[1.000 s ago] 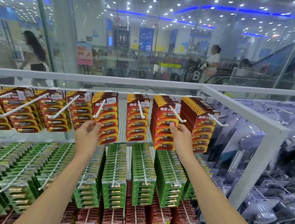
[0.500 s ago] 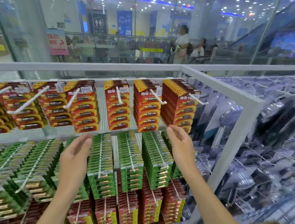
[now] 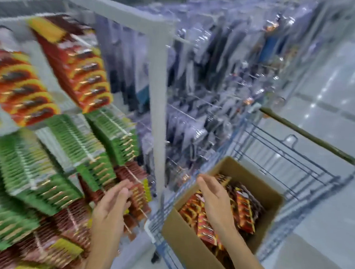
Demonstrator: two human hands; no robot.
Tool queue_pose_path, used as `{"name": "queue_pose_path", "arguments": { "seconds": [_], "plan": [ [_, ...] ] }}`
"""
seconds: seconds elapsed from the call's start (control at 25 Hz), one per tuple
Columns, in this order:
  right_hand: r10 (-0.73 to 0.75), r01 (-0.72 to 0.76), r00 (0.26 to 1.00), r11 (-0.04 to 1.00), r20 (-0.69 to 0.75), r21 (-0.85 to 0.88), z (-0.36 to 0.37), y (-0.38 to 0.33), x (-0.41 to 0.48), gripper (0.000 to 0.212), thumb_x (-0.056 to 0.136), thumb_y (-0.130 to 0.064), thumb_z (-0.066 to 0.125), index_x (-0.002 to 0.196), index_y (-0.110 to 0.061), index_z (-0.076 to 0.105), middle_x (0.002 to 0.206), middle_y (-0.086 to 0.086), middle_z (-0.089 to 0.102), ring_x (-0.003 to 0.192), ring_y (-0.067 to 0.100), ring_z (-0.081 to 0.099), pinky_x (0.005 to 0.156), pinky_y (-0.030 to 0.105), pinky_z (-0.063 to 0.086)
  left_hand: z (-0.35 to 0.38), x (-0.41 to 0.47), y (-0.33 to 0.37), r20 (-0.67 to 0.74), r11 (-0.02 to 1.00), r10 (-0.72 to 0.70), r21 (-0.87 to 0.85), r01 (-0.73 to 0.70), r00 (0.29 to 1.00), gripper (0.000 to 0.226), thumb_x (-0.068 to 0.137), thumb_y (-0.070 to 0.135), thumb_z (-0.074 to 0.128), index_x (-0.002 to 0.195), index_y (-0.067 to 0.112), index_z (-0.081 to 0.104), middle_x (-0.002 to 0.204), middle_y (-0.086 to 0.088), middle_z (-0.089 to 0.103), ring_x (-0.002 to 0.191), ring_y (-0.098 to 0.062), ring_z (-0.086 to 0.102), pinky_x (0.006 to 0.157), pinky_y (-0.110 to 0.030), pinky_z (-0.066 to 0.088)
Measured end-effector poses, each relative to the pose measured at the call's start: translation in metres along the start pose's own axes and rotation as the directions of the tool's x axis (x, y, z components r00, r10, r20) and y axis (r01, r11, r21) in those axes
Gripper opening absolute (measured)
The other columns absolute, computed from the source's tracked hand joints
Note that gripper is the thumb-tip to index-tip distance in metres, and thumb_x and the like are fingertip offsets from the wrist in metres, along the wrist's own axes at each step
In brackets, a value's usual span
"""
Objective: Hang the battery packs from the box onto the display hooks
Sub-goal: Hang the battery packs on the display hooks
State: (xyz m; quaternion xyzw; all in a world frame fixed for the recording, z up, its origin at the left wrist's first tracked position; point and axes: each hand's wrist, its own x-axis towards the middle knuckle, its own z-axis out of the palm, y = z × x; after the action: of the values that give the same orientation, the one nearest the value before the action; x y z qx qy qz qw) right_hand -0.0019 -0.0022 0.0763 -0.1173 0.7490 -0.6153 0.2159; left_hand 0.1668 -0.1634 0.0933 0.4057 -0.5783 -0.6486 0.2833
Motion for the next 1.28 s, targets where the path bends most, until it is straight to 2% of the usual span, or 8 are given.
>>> {"name": "queue_pose_path", "arguments": {
  "seconds": [0.16,0.48,0.6,0.68,0.8,1.0,1.08,1.28],
  "plan": [
    [0.111,-0.122,0.983,0.990,-0.144,-0.066,-0.067,0.046,0.005,0.019,0.104,-0.042,0.055,0.119,-0.034,0.065,0.115,-0.025,0.065,0.106,-0.015,0.057,0.082,0.000,0.041,0.078,0.004,-0.048,0.140,0.988,-0.151,0.038,0.147,0.979,0.018,0.103,0.025,0.061,0.110,0.028,0.076,0.116,0.006,0.077,0.113,-0.018,0.070,0.097,-0.039,0.054],
    [0.350,-0.376,0.903,0.925,-0.249,-0.061,-0.150,0.122,0.022,0.027,0.103,-0.045,0.055,0.121,-0.028,0.065,0.112,-0.021,0.065,0.106,-0.003,0.059,0.082,0.014,0.042,0.211,0.033,-0.149,0.240,0.853,-0.471,0.368,0.370,0.849,0.015,0.102,0.024,0.065,0.113,0.020,0.073,0.112,-0.005,0.075,0.101,-0.019,0.072,0.093,-0.039,0.058],
    [0.407,-0.432,0.884,0.899,-0.231,-0.073,-0.163,0.138,0.028,0.023,0.104,-0.041,0.056,0.120,-0.027,0.065,0.109,-0.020,0.064,0.101,-0.007,0.057,0.079,0.009,0.040,0.261,0.053,-0.178,0.163,0.665,-0.746,0.240,0.708,0.645,0.035,0.107,0.016,0.054,0.136,-0.003,0.059,0.122,-0.019,0.069,0.108,-0.032,0.068,0.080,-0.035,0.057],
    [0.440,-0.464,0.872,0.883,-0.215,-0.071,-0.170,0.146,0.034,0.025,0.103,-0.042,0.057,0.120,-0.027,0.066,0.112,-0.018,0.066,0.105,-0.003,0.060,0.079,0.008,0.041,0.287,0.062,-0.195,0.143,0.510,-0.858,0.122,0.852,0.493,0.046,0.110,0.017,0.049,0.150,-0.004,0.043,0.144,-0.028,0.055,0.127,-0.040,0.059,0.093,-0.039,0.054],
    [0.462,-0.482,0.866,0.873,-0.191,-0.071,-0.181,0.152,0.040,0.020,0.103,-0.043,0.057,0.118,-0.033,0.065,0.110,-0.025,0.064,0.101,-0.009,0.059,0.076,0.005,0.042,0.322,0.070,-0.205,0.060,0.401,-0.914,-0.014,0.916,0.401,0.055,0.109,0.018,0.050,0.156,-0.005,0.033,0.154,-0.031,0.043,0.138,-0.043,0.050,0.111,-0.046,0.047],
    [0.472,-0.493,0.864,0.864,-0.176,-0.098,-0.198,0.161,0.044,0.015,0.103,-0.043,0.055,0.115,-0.037,0.063,0.113,-0.024,0.064,0.103,-0.009,0.058,0.082,0.009,0.042,0.346,0.082,-0.224,-0.073,0.384,-0.923,-0.205,0.900,0.377,0.049,0.108,0.023,0.052,0.151,0.001,0.042,0.158,-0.023,0.041,0.142,-0.040,0.046,0.113,-0.042,0.048],
    [0.484,-0.506,0.856,0.857,-0.184,-0.098,-0.203,0.161,0.047,0.013,0.103,-0.041,0.055,0.114,-0.037,0.061,0.113,-0.023,0.064,0.103,-0.007,0.058,0.080,0.009,0.042,0.345,0.082,-0.232,-0.109,0.398,-0.917,-0.302,0.866,0.383,0.029,0.105,0.020,0.058,0.131,0.008,0.055,0.150,-0.021,0.049,0.136,-0.036,0.053,0.109,-0.037,0.051],
    [0.506,-0.533,0.841,0.834,-0.190,-0.142,-0.205,0.168,0.073,0.024,0.103,-0.040,0.055,0.124,-0.028,0.059,0.120,-0.012,0.064,0.110,0.008,0.062,0.088,0.021,0.051,0.326,0.055,-0.227,-0.050,0.461,-0.887,-0.185,0.868,0.460,0.039,0.089,0.001,0.072,0.126,0.000,0.059,0.128,-0.021,0.063,0.118,-0.034,0.062,0.102,-0.043,0.056]
  ]
}}
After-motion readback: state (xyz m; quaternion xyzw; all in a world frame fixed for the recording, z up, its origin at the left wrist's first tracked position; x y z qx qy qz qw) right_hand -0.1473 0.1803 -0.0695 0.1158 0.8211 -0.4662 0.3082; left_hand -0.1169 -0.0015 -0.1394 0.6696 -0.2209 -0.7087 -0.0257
